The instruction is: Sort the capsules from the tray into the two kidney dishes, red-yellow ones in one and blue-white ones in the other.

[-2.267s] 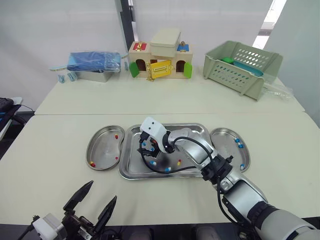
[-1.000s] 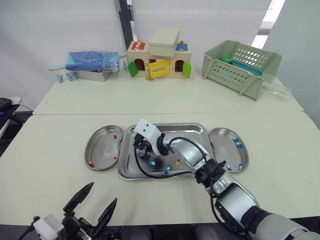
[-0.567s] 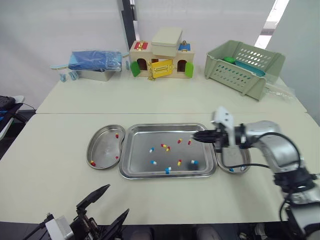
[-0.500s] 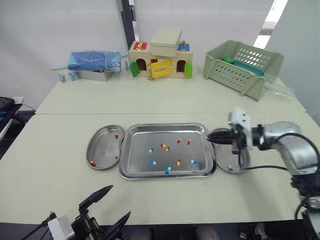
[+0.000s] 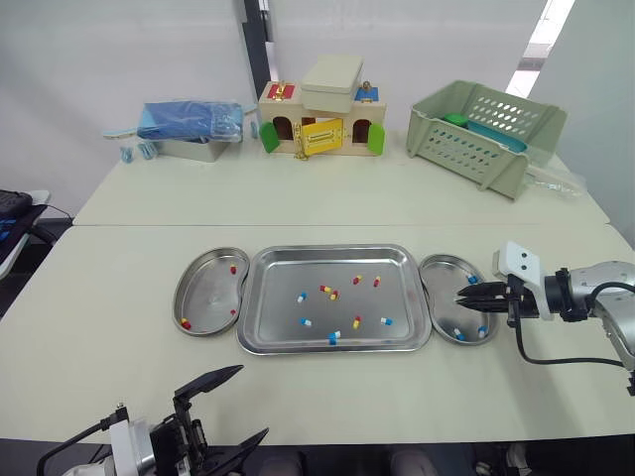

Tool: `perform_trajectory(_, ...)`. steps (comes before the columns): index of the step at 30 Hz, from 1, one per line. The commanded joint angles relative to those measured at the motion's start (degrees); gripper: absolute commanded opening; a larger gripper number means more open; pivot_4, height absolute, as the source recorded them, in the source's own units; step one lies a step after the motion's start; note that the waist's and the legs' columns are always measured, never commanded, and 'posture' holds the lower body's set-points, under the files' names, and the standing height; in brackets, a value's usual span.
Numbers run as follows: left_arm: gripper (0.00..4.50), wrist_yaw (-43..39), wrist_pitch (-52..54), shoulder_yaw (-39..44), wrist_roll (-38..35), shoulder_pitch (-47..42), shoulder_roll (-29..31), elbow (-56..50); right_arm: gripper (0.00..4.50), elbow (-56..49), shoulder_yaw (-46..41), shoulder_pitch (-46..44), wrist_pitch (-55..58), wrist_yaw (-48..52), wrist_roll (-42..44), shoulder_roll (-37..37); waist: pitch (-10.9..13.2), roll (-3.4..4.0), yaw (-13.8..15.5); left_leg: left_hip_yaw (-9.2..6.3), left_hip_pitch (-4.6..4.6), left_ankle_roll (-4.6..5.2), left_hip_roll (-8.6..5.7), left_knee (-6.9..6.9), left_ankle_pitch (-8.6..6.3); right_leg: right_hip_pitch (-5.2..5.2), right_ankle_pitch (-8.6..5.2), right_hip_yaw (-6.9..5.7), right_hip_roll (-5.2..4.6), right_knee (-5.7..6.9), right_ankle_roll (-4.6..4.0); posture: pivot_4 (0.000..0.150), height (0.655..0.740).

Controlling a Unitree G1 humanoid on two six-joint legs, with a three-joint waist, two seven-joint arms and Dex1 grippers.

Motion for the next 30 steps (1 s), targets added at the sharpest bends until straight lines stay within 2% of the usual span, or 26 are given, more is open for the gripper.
perform_trajectory(1,4.50,-0.4,-1.1,-0.5,-0.5,1.0,-0.9,0.1,1.97,-1.0,-1.6,0.3,-0.4,0.2,0.4,-1.5,0.0,0.00,0.0,0.00,0.00,0.00,0.00,0.00,0.00,0.01,0.00,0.00,0.00,0.00,0.00,0.150,0.7400)
perform_trajectory(6,4.50,0.3,-1.1,-0.1,0.1,0.6,-1.6,0.1,3.33,-0.2,-2.1,1.0,-1.2,0.9,0.6,-2.5,0.0,-0.01,0.1,-0.01,0.01,0.00,0.00,0.01,0.00,0.03,0.00,-0.02,0.00,-0.01,0.00,0.150,0.7400)
perform_trajectory(9,4.50,1.2,-0.8,0.1,0.2,1.0,-2.0,-0.2,4.35,0.5,-2.3,0.6,-1.2,1.5,0.8,-3.0,0.0,-0.01,0.1,0.00,0.02,0.00,0.00,0.01,0.00,0.04,0.00,-0.01,0.00,-0.01,0.00,0.150,0.7400)
perform_trajectory(10,4.50,1.7,-0.7,0.3,0.1,1.1,-2.2,-0.2,4.46,0.7,-2.3,0.5,-1.3,1.7,0.8,-3.2,0.0,-0.01,0.1,-0.01,0.02,0.00,0.00,0.01,0.00,0.04,0.00,-0.01,0.00,-0.01,0.00,0.150,0.7400)
perform_trajectory(22,4.50,3.4,-1.0,0.7,0.4,0.9,-2.5,0.2,4.46,4.0,-2.6,-1.7,-2.6,2.9,1.4,-3.8,0.0,-0.01,0.1,-0.01,0.03,0.00,0.00,0.03,0.00,0.07,0.00,-0.02,-0.01,-0.01,0.00,0.150,0.7400)
perform_trajectory(30,4.50,10.7,0.0,8.5,0.1,0.0,-1.2,2.4,4.46,14.8,-11.0,0.3,-7.5,6.4,4.2,-7.7,0.0,-0.01,0.1,0.00,0.03,0.00,0.00,0.04,0.00,0.09,0.00,-0.03,-0.01,-0.03,0.00,0.150,0.7400)
